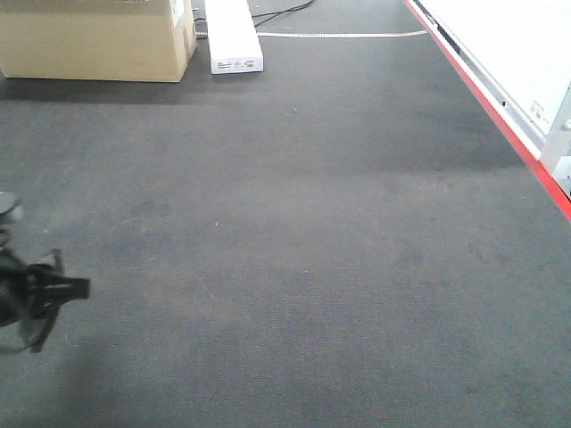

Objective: Move and align brake pads A on conveyor
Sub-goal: 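Lower the left gripper and release its brake pad onto the belt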

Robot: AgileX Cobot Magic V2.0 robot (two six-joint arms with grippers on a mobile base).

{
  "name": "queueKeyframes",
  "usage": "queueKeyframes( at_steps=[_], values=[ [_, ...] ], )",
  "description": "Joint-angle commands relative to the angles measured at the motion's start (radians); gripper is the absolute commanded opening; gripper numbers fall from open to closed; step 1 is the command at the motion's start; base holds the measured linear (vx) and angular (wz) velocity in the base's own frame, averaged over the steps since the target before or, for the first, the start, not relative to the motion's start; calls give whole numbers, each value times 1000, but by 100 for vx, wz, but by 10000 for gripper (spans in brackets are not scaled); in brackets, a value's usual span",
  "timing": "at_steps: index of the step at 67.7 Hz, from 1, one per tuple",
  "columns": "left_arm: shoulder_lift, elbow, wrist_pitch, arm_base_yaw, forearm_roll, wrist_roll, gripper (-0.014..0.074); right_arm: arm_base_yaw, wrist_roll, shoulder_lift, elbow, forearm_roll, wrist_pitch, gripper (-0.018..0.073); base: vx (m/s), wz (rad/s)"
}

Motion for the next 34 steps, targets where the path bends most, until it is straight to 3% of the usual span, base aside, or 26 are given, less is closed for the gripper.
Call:
queueKeyframes(
  at_steps=[1, 20, 34],
  values=[
    [96, -95, -25, -1, -7, -21, 24, 0, -8, 9, -29, -5, -103, -7, 0, 0],
    [325, -203, 3, -1, -3, -66, 100, 0, -8, 9, -29, -5, -103, -7, 0, 0],
    [411, -229, -2, -1, -3, -83, 237, 0, -8, 9, -29, -5, -103, -7, 0, 0]
  ],
)
